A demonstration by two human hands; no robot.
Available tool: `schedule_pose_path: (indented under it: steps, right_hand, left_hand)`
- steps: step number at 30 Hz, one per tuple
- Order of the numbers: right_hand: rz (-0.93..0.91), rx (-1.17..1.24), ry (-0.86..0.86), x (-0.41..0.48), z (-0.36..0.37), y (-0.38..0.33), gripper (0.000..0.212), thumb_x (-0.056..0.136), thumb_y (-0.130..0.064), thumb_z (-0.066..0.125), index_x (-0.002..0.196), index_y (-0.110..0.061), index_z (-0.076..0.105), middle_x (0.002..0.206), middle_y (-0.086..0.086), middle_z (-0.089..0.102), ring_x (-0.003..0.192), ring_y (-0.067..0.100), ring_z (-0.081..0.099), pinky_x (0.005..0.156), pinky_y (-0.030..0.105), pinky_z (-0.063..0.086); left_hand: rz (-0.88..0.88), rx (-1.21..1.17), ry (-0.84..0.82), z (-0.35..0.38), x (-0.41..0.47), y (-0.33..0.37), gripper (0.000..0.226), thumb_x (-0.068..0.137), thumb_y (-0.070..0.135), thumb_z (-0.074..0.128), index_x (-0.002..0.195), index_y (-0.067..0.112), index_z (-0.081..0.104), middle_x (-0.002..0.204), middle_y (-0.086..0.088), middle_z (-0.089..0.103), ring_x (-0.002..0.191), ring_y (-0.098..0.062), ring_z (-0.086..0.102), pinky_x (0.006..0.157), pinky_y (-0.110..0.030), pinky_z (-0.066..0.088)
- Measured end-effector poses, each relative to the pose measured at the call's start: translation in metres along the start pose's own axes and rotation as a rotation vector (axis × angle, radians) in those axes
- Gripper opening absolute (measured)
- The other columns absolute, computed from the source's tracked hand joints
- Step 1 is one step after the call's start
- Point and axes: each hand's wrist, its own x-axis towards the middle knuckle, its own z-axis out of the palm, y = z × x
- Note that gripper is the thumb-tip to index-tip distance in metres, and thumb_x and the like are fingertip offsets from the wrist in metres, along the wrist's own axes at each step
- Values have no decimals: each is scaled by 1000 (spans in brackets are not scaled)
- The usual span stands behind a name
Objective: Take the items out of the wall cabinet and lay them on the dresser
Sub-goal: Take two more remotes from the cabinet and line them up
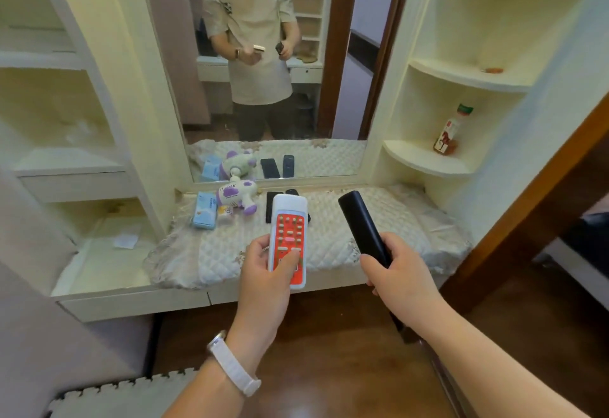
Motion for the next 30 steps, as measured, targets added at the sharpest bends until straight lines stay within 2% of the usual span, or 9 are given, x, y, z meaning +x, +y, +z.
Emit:
schedule_pose_path:
  steps: [6,10,12,18,21,23,25,28,30]
  right_hand:
    - [56,43,24,50,-12,35,8,91,-21,60,96,-25,56,84,21,61,63,31,57,57,44,53]
    - [98,102,2,101,-13,67,9,90,-21,60,95,-27,56,83,17,63,64,24,57,52,37,49]
    - [114,130,-39,132,-15,84,7,90,-21,59,92,-27,55,80,16,61,60,19,53,51,32,44]
    - [171,191,-120,227,-43,128,12,91,-20,58,94,-30,53,82,13,62,58,16,53,45,21,43]
    - [193,182,-156,266,-58,153,8,90,-19,58,93,-26,54,85,17,62,60,18,53,49,28,44]
    - [222,187,-188,289,-63,169,7,90,-20,58,93,-24,55,86,18,63,61,20,55,50,31,45]
    - [234,173,-228,309,-65,184,5,89,-21,58,92,-23,55,83,14,62,61,19,55,49,29,44]
    - [251,149,-285,334,-60,202,6,90,-22,59,93,-22,55,83,9,61,61,18,55,48,26,44]
    - [282,136,-317,346,-51,212,7,91,-23,60,95,-24,54,86,8,63,65,20,60,50,27,46]
  left_hand:
    - [-52,25,-50,36,47,-14,24,89,24,67,108,34,54,105,3,69,91,-18,71,80,-37,59]
    - [-76,81,-9,62,83,-27,23,90,22,66,109,28,54,103,0,70,88,-20,72,70,-28,58]
    - [-84,126,22,77,105,-32,22,90,24,66,108,29,55,101,1,71,86,-19,73,73,-31,58]
    - [-142,224,62,138,179,-45,25,89,20,68,110,22,56,101,-2,72,87,-22,73,84,-44,58]
    - [-174,271,84,167,210,-57,25,89,19,68,110,21,55,103,-3,72,90,-22,72,85,-46,57]
    - [-192,275,116,185,227,-66,24,89,15,68,109,19,55,101,-5,72,88,-22,72,79,-40,58]
    - [-206,277,147,199,241,-74,23,89,12,67,108,16,55,99,-6,72,86,-21,72,74,-36,57]
    - [-265,282,179,209,260,-88,22,89,11,66,108,15,55,99,-8,71,87,-25,71,75,-40,58]
    - [-303,286,204,211,271,-98,20,89,11,65,105,16,55,99,-9,70,87,-25,71,71,-37,56]
